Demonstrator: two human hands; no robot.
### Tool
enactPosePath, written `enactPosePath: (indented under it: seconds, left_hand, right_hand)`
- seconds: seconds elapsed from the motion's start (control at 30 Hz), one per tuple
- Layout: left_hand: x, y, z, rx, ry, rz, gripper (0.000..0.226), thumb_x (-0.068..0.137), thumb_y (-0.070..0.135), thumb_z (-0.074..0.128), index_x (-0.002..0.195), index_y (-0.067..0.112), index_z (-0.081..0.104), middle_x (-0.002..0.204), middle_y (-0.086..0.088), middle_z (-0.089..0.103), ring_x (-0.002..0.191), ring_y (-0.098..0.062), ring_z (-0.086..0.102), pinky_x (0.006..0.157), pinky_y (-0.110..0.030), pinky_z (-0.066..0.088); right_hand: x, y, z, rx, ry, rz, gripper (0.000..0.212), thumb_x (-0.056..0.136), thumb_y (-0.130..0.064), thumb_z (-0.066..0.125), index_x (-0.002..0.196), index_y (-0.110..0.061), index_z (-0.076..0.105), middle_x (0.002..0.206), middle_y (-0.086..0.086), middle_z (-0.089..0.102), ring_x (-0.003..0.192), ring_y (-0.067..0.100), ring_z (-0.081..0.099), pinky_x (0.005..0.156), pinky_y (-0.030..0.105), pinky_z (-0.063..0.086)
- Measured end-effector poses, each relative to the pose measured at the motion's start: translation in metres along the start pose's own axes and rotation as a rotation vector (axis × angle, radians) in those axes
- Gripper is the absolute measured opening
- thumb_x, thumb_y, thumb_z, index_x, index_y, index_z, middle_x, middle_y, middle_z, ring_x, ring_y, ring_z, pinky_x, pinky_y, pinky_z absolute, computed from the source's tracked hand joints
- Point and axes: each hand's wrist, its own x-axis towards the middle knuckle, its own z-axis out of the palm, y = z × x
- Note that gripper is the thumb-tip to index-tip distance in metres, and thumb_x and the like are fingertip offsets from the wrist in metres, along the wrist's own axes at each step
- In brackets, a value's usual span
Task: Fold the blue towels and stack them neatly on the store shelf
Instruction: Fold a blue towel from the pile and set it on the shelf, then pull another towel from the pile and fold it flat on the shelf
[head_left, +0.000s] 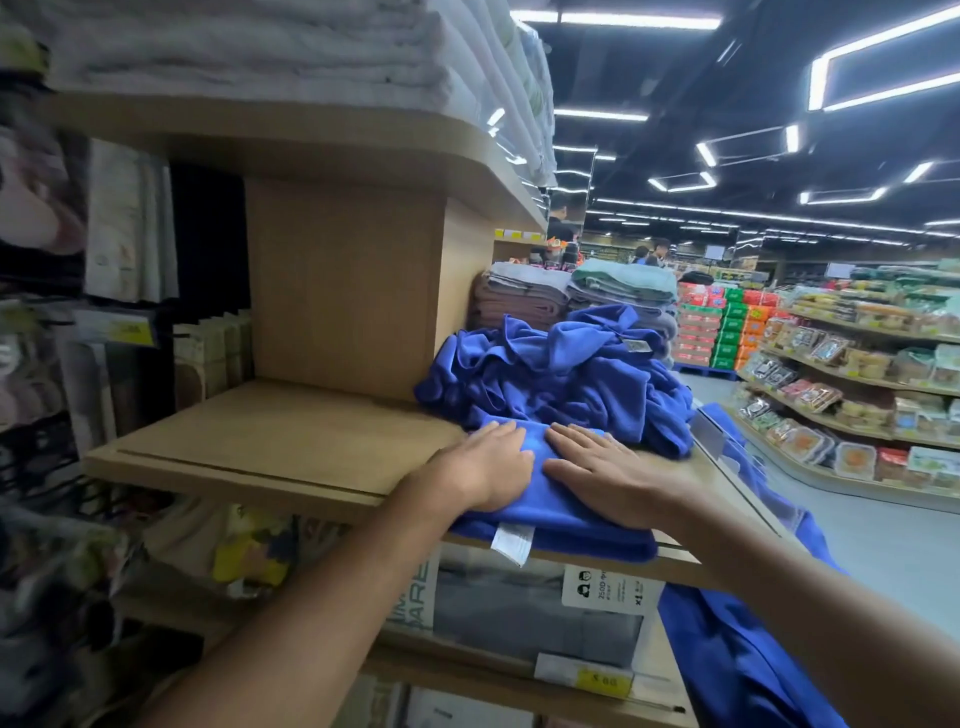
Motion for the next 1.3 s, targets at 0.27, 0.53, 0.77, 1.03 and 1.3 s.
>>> enactPosePath:
  seconds: [0.27, 0.53, 0.77, 1.03, 1.3]
  left_hand:
    - [-0.012, 0.011, -0.011, 0.181, -0.015, -0.013, 0.056, 0.104, 0.031, 0.02, 0.157, 0.014, 0.027, 0.167, -0.003, 0.019, 0.154, -0.018, 0.015, 0.125, -0.049, 0.006]
    - [-0.011, 0.087, 0.006, 0.053, -0.043, -0.116, 0.07, 0.096, 0.064, 0.015, 0.158, 0.033, 0.022, 0.168, -0.01, 0.014, 0.154, -0.039, 0.004, 0.117, -0.065, -0.007]
    - [-0.02, 0.029, -0.006, 0.158, -0.076, -0.029, 0.071, 0.091, 0.07, 0.016, 0.158, 0.045, 0.01, 0.17, 0.006, 0.005, 0.156, -0.026, 0.001, 0.118, -0.06, -0.006]
    - [-0.045, -0.119, -0.061, 0.214, -0.009, -0.11, 0.061, 0.1, 0.063, 0.025, 0.157, 0.042, 0.02, 0.167, 0.014, 0.018, 0.153, -0.013, 0.016, 0.123, -0.047, 0.011]
    - [-0.053, -0.225, -0.097, 0.209, -0.002, -0.332, 0.061, 0.104, 0.061, 0.026, 0.16, 0.038, 0.017, 0.168, 0.013, 0.014, 0.154, -0.011, 0.013, 0.123, -0.038, 0.005]
  right_hand:
    - [-0.001, 0.016, 0.004, 0.49, 0.103, -0.042, 0.048, 0.108, -0.033, 0.042, 0.15, -0.011, 0.045, 0.159, 0.005, 0.041, 0.148, 0.019, 0.032, 0.121, 0.028, 0.019]
    - [0.009, 0.064, 0.016, 0.25, 0.3, 0.152, 0.04, 0.108, -0.019, 0.04, 0.144, -0.004, 0.051, 0.149, 0.013, 0.05, 0.141, 0.028, 0.042, 0.114, 0.035, 0.029]
    - [0.008, 0.062, 0.02, 0.206, 0.194, 0.082, 0.044, 0.108, -0.039, 0.037, 0.148, -0.024, 0.049, 0.157, -0.002, 0.045, 0.144, 0.019, 0.04, 0.119, 0.035, 0.028]
    - [0.011, 0.062, 0.021, -0.009, 0.165, 0.116, 0.053, 0.104, -0.056, 0.035, 0.153, -0.035, 0.038, 0.161, -0.009, 0.036, 0.147, 0.014, 0.033, 0.115, 0.028, 0.026]
    - [0.011, 0.064, 0.022, -0.01, 0.168, 0.1, 0.052, 0.104, -0.055, 0.035, 0.153, -0.036, 0.037, 0.162, -0.012, 0.033, 0.148, 0.011, 0.03, 0.115, 0.028, 0.025]
